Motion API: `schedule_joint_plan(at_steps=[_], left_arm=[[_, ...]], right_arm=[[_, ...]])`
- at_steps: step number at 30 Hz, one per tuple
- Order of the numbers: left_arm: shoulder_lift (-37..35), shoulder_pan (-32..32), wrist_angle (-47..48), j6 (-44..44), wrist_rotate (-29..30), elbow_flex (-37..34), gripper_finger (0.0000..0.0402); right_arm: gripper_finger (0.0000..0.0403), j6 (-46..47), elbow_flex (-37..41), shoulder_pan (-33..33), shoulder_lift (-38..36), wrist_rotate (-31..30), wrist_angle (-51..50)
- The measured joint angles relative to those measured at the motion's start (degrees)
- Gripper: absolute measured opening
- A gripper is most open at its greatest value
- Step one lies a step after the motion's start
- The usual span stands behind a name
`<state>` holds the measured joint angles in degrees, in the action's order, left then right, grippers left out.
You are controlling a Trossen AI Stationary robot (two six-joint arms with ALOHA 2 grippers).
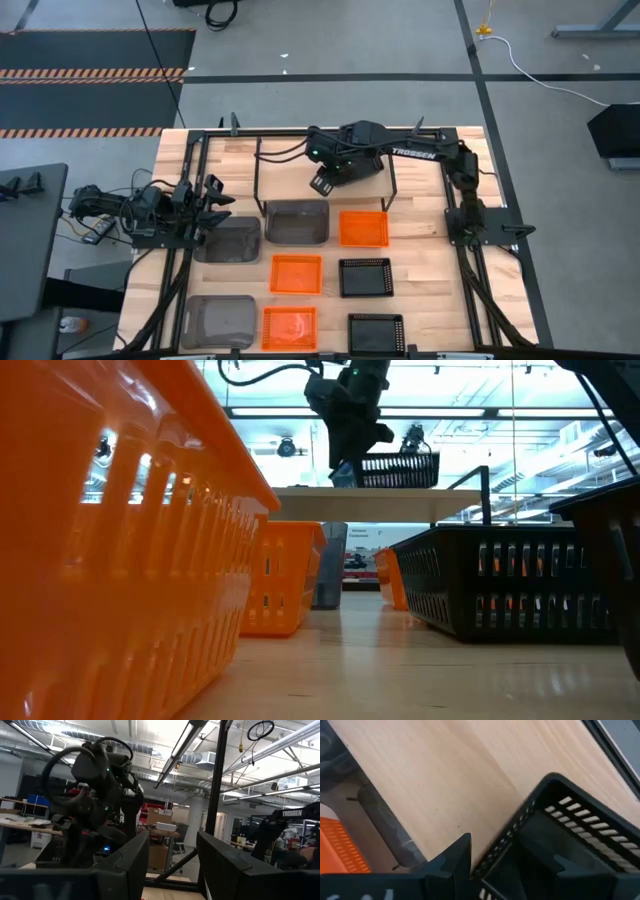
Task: Stack baskets on shelf by color
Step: Put the top black bin on the shelf
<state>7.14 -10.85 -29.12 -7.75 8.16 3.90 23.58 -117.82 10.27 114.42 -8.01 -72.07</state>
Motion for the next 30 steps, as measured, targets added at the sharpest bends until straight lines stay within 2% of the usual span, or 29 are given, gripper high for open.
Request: schedule_joint_plan(at_steps=[8, 15, 20, 30], left_arm=[[0.00, 0.01, 0.02, 0.02, 0.86, 0.00, 0.0172], [0.00, 0.01, 0.41, 0.02, 0.86, 0.00, 0.0172], [0.00, 0.00, 0.50, 0.43, 0.86, 0.00, 0.0172], [0.00, 0.01, 0.66, 0.92, 0.86, 0.00, 0.0172]], right_arm=[[0.0151, -1.07, -0.04, 0.43, -0.35, -0.57, -2.30], [0.0140, -6.98, 1.49, 0.32, -0.03, -4.76, -4.36], [0.0106, -11.39, 1.46, 0.20, -0.09, -5.01, -6.29], [0.0022, -12.23, 1.46, -2.41, -0.22, -4.37, -15.16]])
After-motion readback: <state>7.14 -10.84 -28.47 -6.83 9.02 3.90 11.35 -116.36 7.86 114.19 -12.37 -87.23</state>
